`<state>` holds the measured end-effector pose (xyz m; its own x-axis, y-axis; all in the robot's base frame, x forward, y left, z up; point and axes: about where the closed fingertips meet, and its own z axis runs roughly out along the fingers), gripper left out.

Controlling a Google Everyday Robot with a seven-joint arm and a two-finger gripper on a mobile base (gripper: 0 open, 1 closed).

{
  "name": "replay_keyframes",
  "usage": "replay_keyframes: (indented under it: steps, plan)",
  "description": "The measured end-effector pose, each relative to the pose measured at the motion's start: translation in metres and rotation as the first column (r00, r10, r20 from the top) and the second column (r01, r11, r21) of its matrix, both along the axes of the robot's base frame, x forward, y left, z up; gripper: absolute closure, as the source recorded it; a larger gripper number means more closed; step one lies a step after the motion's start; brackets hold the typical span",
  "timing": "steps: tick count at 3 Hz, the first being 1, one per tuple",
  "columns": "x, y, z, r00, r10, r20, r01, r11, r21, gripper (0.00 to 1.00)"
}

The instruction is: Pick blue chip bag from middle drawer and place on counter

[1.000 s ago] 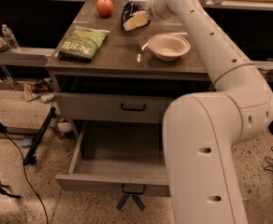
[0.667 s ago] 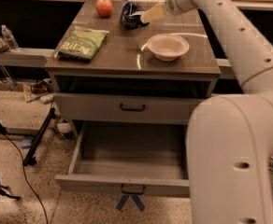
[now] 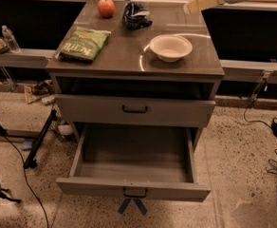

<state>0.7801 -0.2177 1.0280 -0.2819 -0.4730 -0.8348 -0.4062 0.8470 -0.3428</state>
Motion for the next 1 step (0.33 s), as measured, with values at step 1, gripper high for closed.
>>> replay_keyframes:
  steps: [1]
  plan:
    - [0.0023,0.0060,-0.0158,0.9996,0.008,-0.028,-0.008,1.000,-0.006,0.00]
